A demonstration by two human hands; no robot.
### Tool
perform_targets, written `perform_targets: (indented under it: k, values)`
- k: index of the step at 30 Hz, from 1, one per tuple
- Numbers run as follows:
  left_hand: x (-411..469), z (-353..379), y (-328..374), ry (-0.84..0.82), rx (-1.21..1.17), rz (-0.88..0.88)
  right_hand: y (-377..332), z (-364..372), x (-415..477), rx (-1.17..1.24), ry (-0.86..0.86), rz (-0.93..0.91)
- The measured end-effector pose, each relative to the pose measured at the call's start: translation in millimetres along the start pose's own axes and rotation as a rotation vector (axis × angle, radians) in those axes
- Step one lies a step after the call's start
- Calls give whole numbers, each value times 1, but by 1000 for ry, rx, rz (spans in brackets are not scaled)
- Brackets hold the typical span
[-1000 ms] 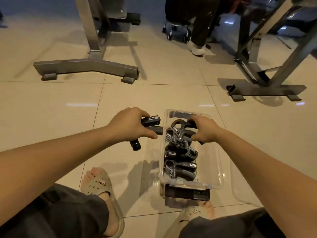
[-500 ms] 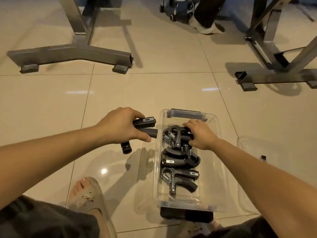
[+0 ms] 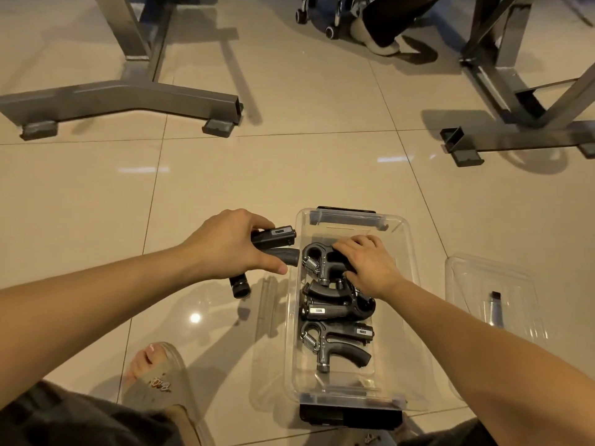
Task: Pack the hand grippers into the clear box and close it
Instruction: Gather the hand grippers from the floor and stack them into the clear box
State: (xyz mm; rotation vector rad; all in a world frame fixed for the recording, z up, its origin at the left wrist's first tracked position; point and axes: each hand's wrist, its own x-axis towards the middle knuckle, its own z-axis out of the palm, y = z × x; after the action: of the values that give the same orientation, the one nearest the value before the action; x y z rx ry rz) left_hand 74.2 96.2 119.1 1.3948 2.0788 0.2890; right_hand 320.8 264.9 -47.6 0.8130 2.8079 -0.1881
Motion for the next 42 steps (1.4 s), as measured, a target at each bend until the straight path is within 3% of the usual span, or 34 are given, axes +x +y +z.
perform_targets:
  k: [8,13,19,23,27,31,38,40,42]
  values:
    - [3,-1,-3,1,7,29,-13,-2,-1,-211,9,0]
    - [4,-4,3,15,25,72,-21,-30,-3,-113,101,45]
    - [3,-15,21,66,10,139,-51,-140,-12,405,289,130]
    - [-5,-17,35,57,-20,261,-77,-191,-44,1109,90,338]
    - [-17,-13,49,78,-30,400,-92,-197,-62,1366,48,453]
    - [-23,-20,49,41,-111,376,-86,-201,-70,1432,86,491]
    - [-17,-27,29,-191,-717,54,-47,-190,-98,1492,70,551]
    - [-12,-15,34,-200,-803,3,-42,-181,-101,1337,78,515]
    - [-7,1,39,-197,-809,-51,-43,-173,-104,999,91,375]
